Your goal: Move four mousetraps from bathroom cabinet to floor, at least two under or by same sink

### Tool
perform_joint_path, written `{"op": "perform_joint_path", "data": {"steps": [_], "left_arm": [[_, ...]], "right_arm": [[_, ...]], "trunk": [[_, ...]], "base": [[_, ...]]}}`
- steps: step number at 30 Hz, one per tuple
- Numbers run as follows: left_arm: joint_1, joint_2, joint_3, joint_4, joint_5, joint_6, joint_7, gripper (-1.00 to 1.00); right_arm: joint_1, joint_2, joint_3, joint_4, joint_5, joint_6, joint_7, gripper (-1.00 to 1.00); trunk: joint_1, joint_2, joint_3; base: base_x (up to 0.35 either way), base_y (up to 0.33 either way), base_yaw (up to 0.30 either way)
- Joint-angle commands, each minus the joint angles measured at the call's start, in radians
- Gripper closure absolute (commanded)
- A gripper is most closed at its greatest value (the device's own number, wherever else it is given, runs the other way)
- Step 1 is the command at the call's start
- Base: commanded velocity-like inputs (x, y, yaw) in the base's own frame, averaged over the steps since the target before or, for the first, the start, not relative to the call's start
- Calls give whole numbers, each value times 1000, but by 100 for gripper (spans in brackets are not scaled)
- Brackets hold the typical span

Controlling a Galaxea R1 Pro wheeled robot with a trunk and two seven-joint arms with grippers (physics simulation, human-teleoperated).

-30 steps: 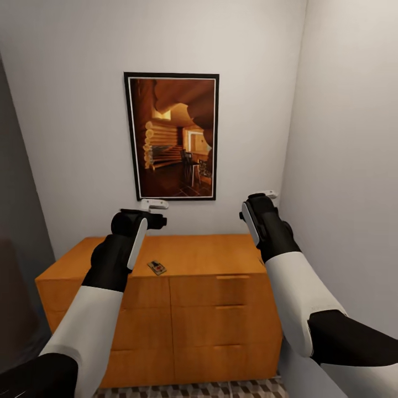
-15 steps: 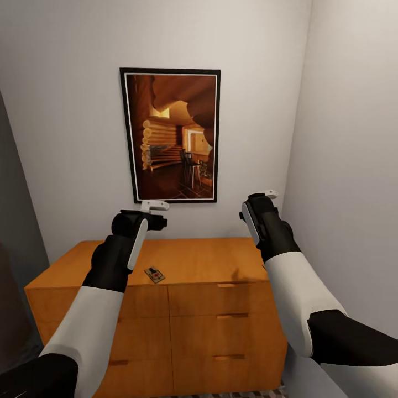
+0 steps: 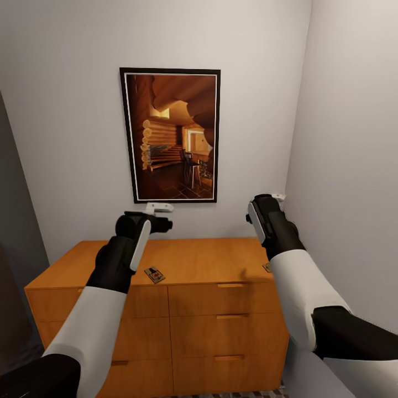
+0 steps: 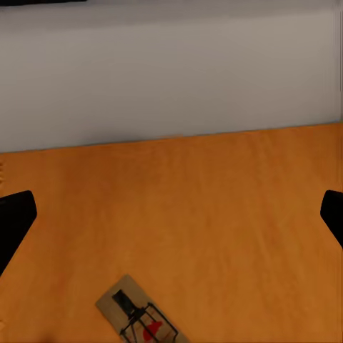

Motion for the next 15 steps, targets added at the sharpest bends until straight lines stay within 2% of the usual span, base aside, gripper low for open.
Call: {"op": "perform_joint_path", "data": {"steps": [1, 3, 5, 9, 15], "left_arm": [[-1, 1, -1, -5, -2, 4, 5, -100], [-1, 2, -1, -14, -1, 4, 5, -100], [-1, 2, -1, -18, 10, 5, 5, -100], [0, 2, 0, -22, 32, 5, 6, -100], [0, 2, 0, -24, 67, 5, 6, -100]], "right_arm": [[4, 6, -7, 5, 0, 6, -4, -100], [12, 18, -15, -6, 9, 6, 8, -100], [15, 27, -4, -18, 18, 6, 19, -100], [18, 27, 19, -33, 40, 6, 41, -100], [19, 27, 53, -39, 44, 6, 74, -100]], "trunk": [[0, -1, -1], [0, -1, -1], [0, -1, -1], [0, -1, -1], [0, -1, -1]], "base": [[0, 0, 0], [0, 0, 0], [0, 0, 0], [0, 0, 0], [0, 0, 0]]}}
